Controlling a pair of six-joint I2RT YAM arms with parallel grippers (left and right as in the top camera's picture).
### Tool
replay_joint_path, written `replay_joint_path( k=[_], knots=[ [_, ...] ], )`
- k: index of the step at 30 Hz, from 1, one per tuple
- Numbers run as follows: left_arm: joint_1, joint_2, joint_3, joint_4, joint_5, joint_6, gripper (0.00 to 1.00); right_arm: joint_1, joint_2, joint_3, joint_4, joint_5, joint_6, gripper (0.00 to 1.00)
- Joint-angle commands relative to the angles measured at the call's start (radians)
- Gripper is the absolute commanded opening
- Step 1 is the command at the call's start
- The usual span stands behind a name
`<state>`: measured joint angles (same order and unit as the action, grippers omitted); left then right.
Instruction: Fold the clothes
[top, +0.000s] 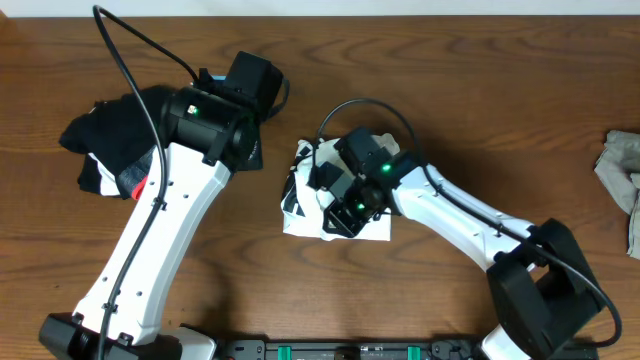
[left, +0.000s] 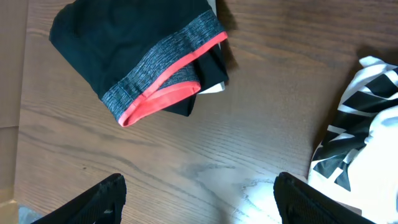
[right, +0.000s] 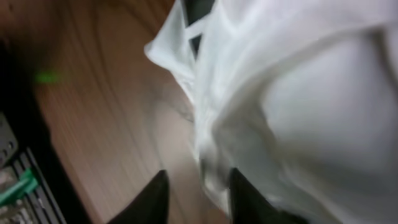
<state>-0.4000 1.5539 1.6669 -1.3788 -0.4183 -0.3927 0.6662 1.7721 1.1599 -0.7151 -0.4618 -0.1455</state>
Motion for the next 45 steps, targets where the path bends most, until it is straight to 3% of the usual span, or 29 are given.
replay_joint_path(
  k=[1, 3, 19, 25, 29, 35, 45],
  knots=[
    [0.003, -0.005, 0.012, 0.002, -0.010, -0.001, 0.78, 0.017, 0.005, -0.006, -0.012, 0.025, -0.008, 0.16],
    [0.002, -0.005, 0.012, 0.002, -0.010, -0.001, 0.78, 0.014, 0.005, -0.006, -0.036, 0.056, 0.009, 0.02],
    [0.002, -0.005, 0.012, 0.005, -0.010, 0.025, 0.78, -0.024, -0.005, -0.005, -0.317, 0.296, 0.018, 0.02],
    [0.003, -0.005, 0.012, 0.007, -0.010, 0.026, 0.78, -0.025, -0.008, -0.005, -0.420, 0.381, 0.106, 0.02],
    [0.003, -0.005, 0.012, 0.012, -0.010, 0.025, 0.78, -0.025, -0.035, -0.005, -0.434, 0.388, 0.127, 0.02],
    [0.002, -0.005, 0.012, 0.014, -0.010, 0.026, 0.79, -0.057, -0.143, -0.005, -0.461, 0.586, 0.257, 0.01],
    [0.003, -0.005, 0.012, 0.014, -0.010, 0.044, 0.79, -0.126, -0.173, -0.013, -0.476, 0.522, 0.278, 0.05]
  ],
)
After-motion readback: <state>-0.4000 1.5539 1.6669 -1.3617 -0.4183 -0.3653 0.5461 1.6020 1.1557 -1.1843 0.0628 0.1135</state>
